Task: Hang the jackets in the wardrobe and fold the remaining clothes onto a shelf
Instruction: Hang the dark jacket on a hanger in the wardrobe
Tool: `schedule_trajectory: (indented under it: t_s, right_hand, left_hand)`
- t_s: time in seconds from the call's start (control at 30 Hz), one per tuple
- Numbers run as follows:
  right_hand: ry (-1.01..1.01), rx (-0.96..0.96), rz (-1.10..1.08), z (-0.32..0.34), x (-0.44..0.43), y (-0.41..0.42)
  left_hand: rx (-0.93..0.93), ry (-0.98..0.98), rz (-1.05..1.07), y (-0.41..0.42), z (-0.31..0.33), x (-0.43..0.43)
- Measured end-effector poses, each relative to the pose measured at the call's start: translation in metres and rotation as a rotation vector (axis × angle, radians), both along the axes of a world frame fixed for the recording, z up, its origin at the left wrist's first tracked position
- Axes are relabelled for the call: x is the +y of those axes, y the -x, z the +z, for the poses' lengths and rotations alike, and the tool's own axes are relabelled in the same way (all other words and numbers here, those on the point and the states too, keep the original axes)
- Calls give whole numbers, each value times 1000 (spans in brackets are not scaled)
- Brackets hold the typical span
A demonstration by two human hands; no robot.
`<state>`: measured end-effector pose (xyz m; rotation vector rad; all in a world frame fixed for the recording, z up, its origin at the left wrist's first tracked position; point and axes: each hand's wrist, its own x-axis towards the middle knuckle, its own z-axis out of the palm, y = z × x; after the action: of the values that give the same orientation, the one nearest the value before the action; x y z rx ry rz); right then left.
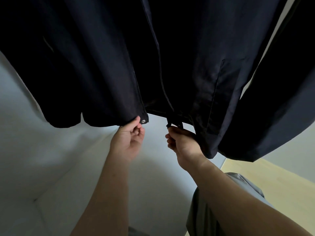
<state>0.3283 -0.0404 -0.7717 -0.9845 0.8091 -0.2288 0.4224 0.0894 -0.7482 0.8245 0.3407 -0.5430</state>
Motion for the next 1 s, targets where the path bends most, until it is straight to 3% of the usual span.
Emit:
schedule_trajectory:
  t_s: [0.17, 0.3, 0.4, 0.57, 0.8, 1.0]
  right_hand:
    - [-46, -21, -49, -4, 2, -2]
    - [-57, -53, -34, -7, 9, -2]
    - [-71, -70, -30, -9, 14, -3]
    - [-155, -98, -19, -13, 14, -2]
    - [-360, -136, 2, -9, 16, -1]
    - [-420, -153, 4, -4, 24, -2]
  left_hand:
    - [-204, -302, -104, 14, -9, -2]
    - [-510, -608, -104, 28, -12, -6]
    - [-623, -715, -98, 34, -10, -9]
    - [-671, -723, -126, 37, -6, -12]
    - [-586, -811, 60, 33, -12, -20]
    - [-572, -821, 96, 30, -17, -22]
